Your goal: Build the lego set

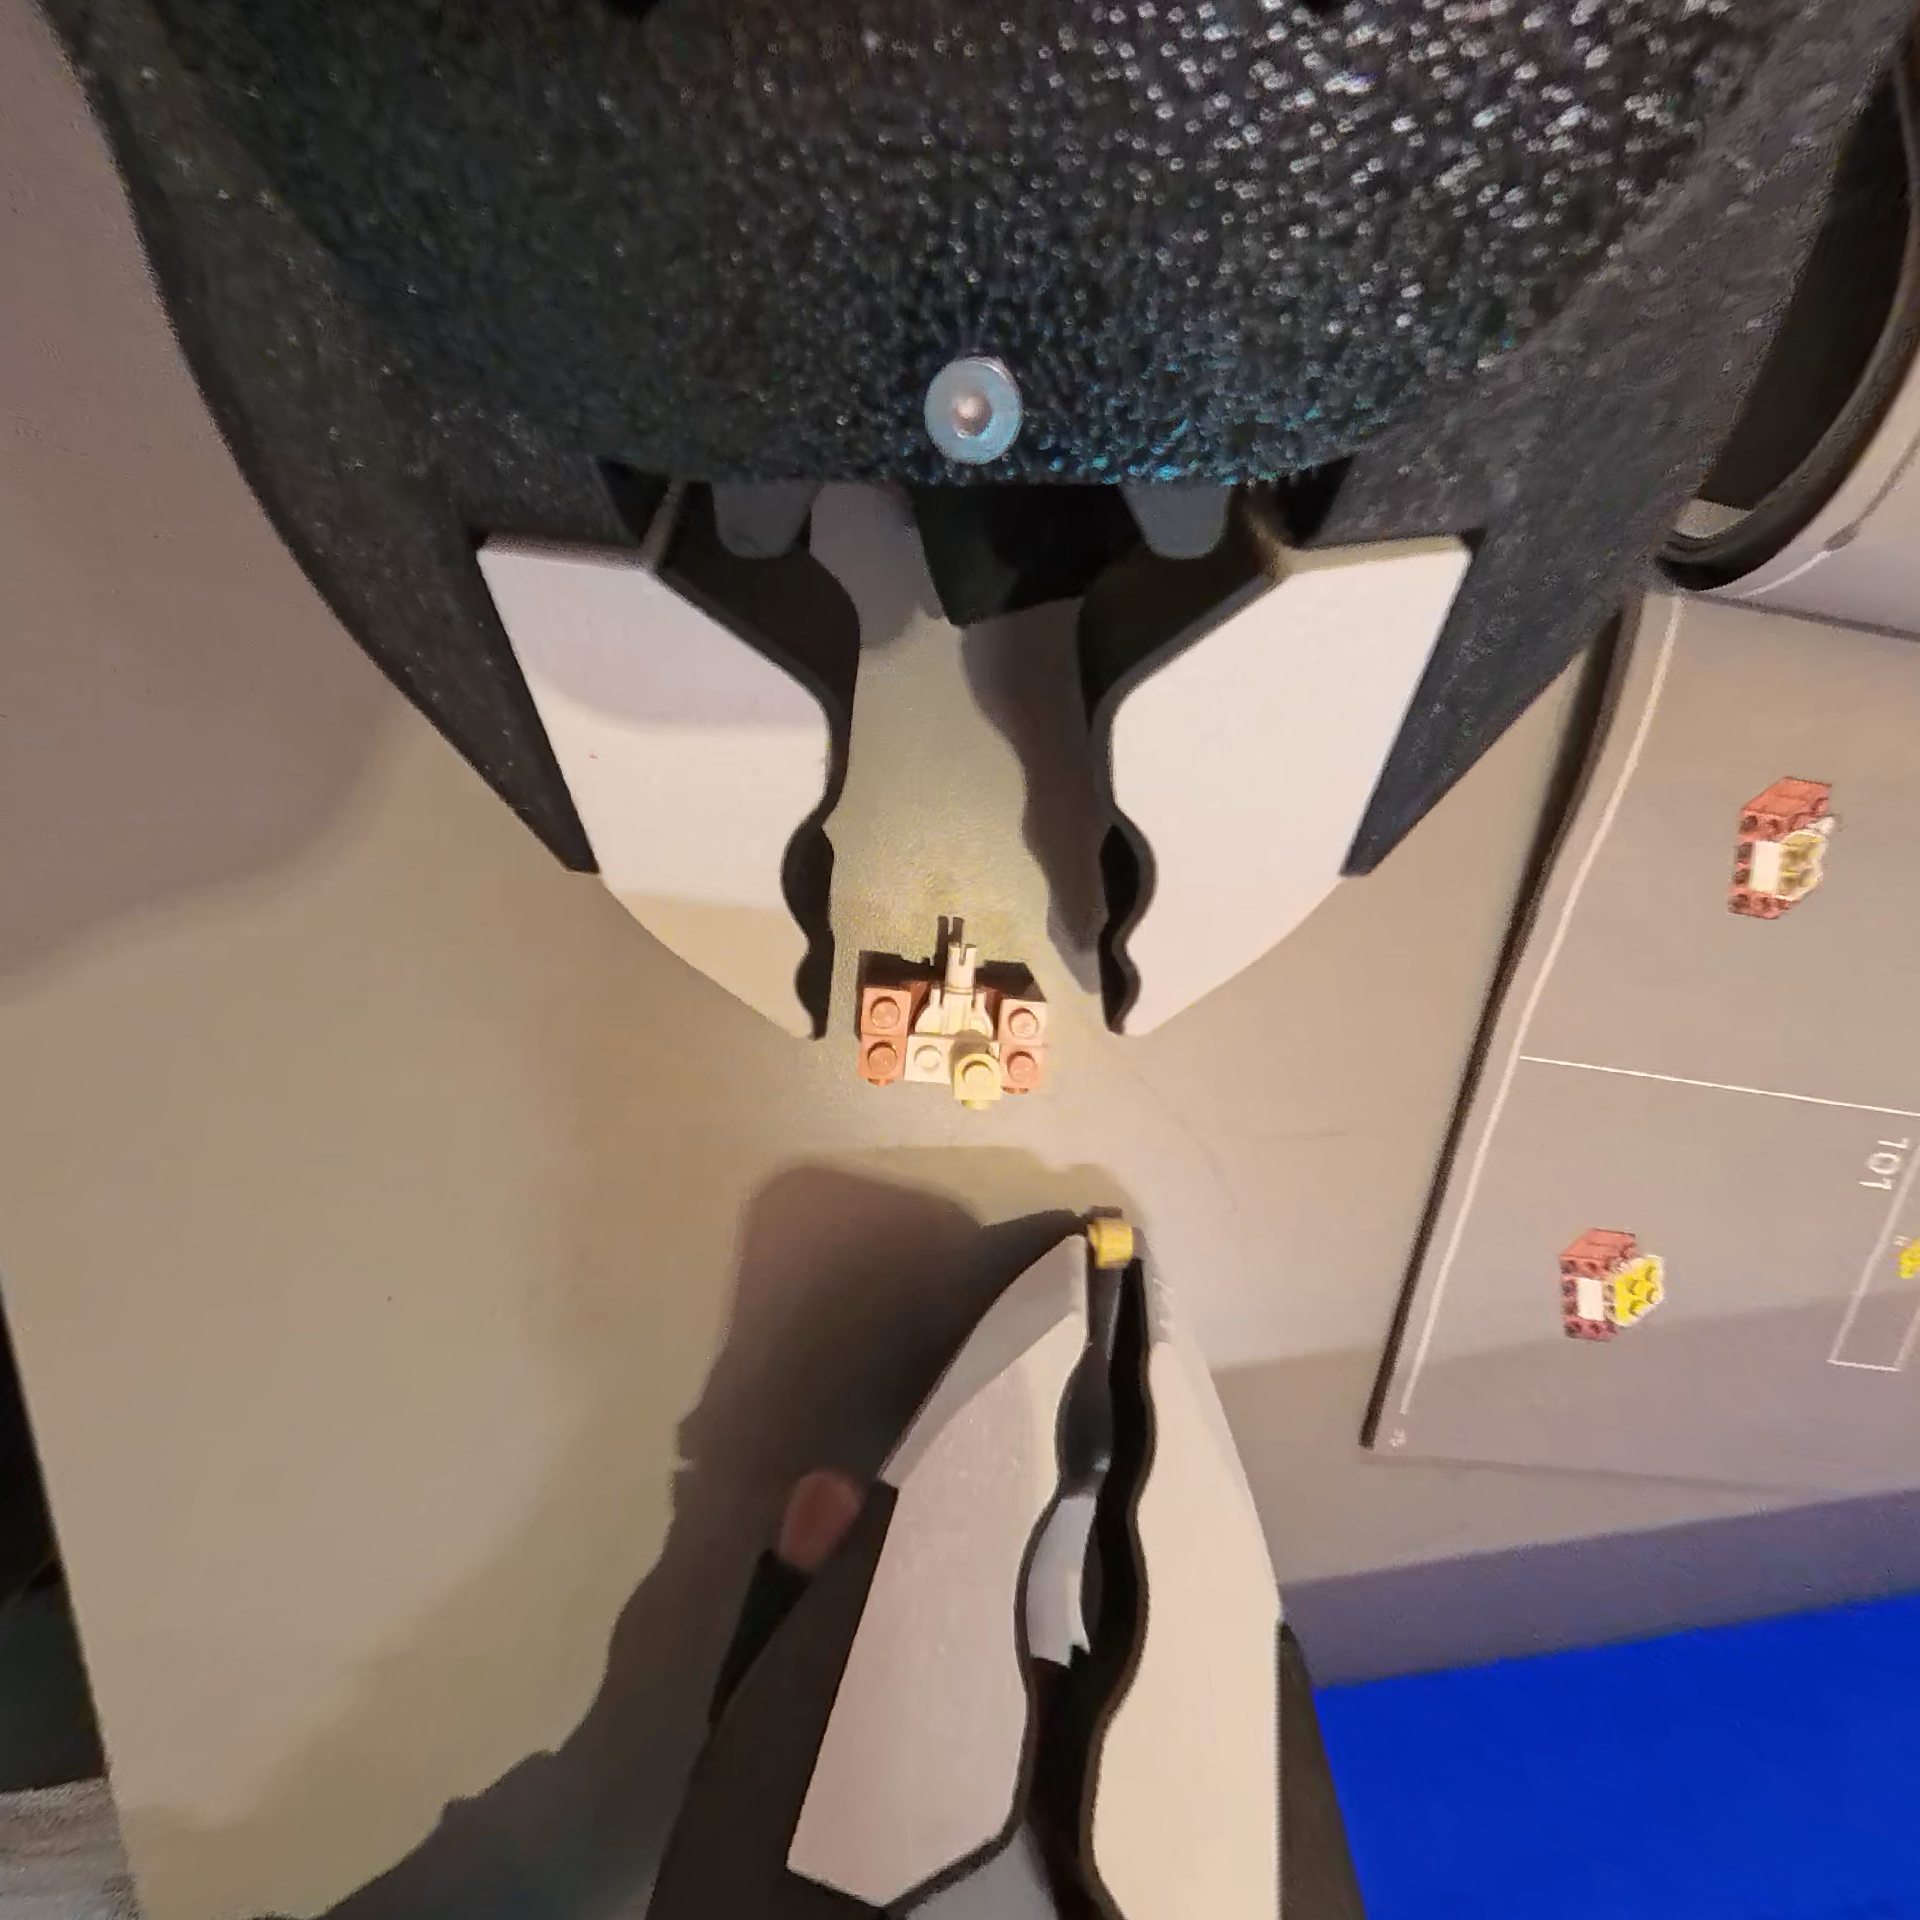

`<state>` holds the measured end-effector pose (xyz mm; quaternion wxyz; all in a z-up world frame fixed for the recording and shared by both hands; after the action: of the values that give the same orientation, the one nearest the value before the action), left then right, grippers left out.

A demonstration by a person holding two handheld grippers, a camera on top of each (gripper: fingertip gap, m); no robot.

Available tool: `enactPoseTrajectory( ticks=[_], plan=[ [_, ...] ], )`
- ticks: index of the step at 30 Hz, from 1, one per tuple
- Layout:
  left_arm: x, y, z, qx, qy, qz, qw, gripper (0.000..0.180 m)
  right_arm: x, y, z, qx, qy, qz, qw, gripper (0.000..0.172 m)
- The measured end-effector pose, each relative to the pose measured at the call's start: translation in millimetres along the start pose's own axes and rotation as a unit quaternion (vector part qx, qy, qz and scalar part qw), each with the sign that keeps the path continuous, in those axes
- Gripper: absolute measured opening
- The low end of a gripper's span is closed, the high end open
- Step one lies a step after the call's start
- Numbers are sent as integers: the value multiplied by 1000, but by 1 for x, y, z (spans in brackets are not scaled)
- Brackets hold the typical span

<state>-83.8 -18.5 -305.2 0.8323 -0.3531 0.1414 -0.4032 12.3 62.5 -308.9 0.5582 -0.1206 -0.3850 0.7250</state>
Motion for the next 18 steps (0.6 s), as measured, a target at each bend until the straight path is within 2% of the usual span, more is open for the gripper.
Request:
enactPoseTrajectory(
  ticks=[3, 8, 11, 14, 18],
  plan=[
    [-2, -8, 6, 33, 17, -1, 999, 49, 0, -1, -1, 6, 10, 18, 1000, 6],
    [-9, -16, 10, 85, 73, 36, 993, 46, 2, -5, 0, 22, 35, 42, 998, 6],
    [-9, -17, 14, 109, 75, 40, 990, 45, 1, -11, 5, 67, 84, 84, 991, 6],
    [-2, -22, 21, 146, 118, 44, 981, 39, -1, -19, 16, 139, 170, 164, 962, 6],
    [10, -26, 23, 178, 211, 62, 959, 25, -3, -26, 26, 202, 240, 239, 919, 6]
  ],
)
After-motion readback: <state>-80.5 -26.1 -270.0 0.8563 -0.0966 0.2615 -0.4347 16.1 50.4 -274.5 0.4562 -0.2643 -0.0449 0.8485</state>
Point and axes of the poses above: each gripper's, where its closed fingertips meet, y out along the fingers, z out of its top, x = y × z across the jaws, the point moved 6 cm from there along -y, back along the fingers, and after that the axes turned 10 degrees about -y, right-handed, at the moved point
